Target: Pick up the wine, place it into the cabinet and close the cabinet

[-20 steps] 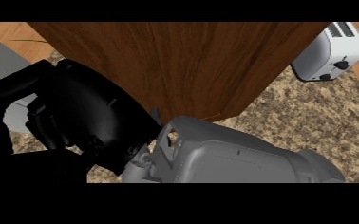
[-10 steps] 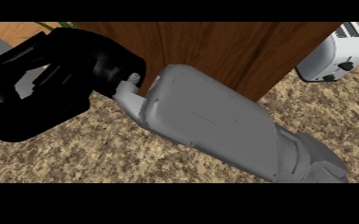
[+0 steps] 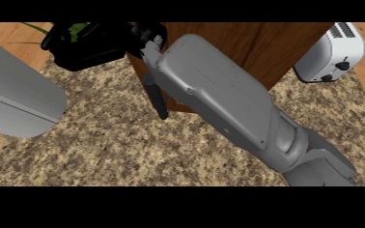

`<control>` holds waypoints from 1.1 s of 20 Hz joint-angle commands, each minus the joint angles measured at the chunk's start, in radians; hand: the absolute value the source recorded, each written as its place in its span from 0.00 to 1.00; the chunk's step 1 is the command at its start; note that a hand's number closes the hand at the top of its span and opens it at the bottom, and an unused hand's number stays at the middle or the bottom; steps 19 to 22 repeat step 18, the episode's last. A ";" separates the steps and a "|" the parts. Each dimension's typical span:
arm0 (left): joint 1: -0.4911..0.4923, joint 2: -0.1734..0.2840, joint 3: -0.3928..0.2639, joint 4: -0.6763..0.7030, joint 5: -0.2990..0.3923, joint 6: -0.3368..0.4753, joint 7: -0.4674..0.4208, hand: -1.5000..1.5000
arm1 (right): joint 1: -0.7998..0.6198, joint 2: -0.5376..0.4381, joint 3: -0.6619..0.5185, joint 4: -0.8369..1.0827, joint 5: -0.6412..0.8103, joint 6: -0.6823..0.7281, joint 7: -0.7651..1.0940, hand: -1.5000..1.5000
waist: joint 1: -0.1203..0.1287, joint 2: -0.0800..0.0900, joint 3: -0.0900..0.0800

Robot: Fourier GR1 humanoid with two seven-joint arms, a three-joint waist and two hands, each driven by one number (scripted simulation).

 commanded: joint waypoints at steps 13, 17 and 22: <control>-0.034 -0.008 -0.037 -0.065 0.043 -0.014 0.059 0.00 | 0.072 -0.164 -0.093 0.196 0.036 0.035 -0.194 1.00 | -0.058 0.036 0.009; -0.052 -0.014 -0.070 -0.087 0.052 0.007 0.083 0.00 | 0.080 -0.159 -0.083 0.195 0.022 0.048 -0.210 1.00 | -0.076 0.035 0.010; -0.056 -0.015 -0.079 -0.086 0.045 0.007 0.083 0.00 | 0.077 -0.148 -0.072 0.204 0.027 0.048 -0.219 1.00 | -0.072 0.038 0.008</control>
